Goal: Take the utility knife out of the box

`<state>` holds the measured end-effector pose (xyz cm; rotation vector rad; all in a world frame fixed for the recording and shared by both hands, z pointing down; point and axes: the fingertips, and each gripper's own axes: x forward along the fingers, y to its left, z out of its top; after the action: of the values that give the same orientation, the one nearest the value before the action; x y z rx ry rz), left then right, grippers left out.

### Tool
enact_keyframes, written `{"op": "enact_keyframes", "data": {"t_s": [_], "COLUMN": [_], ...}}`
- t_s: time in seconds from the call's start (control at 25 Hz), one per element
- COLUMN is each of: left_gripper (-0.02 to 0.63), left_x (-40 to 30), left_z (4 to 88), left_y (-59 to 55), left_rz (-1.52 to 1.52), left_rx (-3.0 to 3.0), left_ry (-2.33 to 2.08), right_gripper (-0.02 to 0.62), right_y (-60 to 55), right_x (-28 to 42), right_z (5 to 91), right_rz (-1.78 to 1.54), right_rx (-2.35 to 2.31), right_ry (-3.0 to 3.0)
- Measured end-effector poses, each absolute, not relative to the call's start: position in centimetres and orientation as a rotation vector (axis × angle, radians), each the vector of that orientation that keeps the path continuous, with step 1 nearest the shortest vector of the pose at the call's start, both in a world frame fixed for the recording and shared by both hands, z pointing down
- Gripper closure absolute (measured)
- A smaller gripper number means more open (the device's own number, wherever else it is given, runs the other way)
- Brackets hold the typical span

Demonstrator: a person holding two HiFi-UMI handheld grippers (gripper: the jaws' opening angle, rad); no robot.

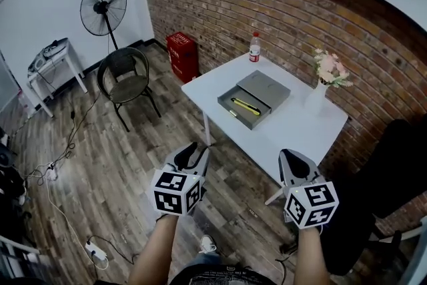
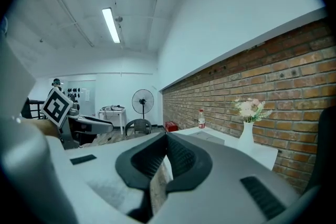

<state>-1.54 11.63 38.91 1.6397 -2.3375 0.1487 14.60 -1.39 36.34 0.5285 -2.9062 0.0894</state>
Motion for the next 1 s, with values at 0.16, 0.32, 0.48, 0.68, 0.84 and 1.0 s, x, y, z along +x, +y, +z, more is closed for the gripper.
{"op": "enact_keyframes", "data": {"t_s": [0.16,0.32,0.48,0.68,0.84,1.0], "left_gripper": [0.463,0.429,0.394,0.365,0.365,0.365], "left_x": [-4.9,-7.6,-9.3,-10.7,-11.7,-13.0], "left_z": [38.5,38.4,38.8,39.2,39.3,39.3], "left_y": [11.0,10.2,9.3,7.8,6.1,4.2], "left_rz": [0.145,0.146,0.132,0.118,0.132,0.143], "left_rx": [1.685,1.735,1.780,1.829,1.854,1.877], "left_ry": [-2.317,-2.285,-2.243,-2.204,-2.188,-2.179], "right_gripper": [0.577,0.577,0.577,0.577,0.577,0.577], "right_y": [-1.5,-1.7,-1.7,-2.3,-3.4,-5.5], "right_x": [12.0,9.9,8.5,7.4,6.7,5.9], "right_z": [36.0,36.0,36.0,35.9,35.7,36.1], "right_rz": [0.093,0.093,0.092,0.077,0.075,0.097], "right_rx": [0.586,0.642,0.686,0.728,0.761,0.806], "right_ry": [-2.892,-2.879,-2.866,-2.853,-2.849,-2.846]}}
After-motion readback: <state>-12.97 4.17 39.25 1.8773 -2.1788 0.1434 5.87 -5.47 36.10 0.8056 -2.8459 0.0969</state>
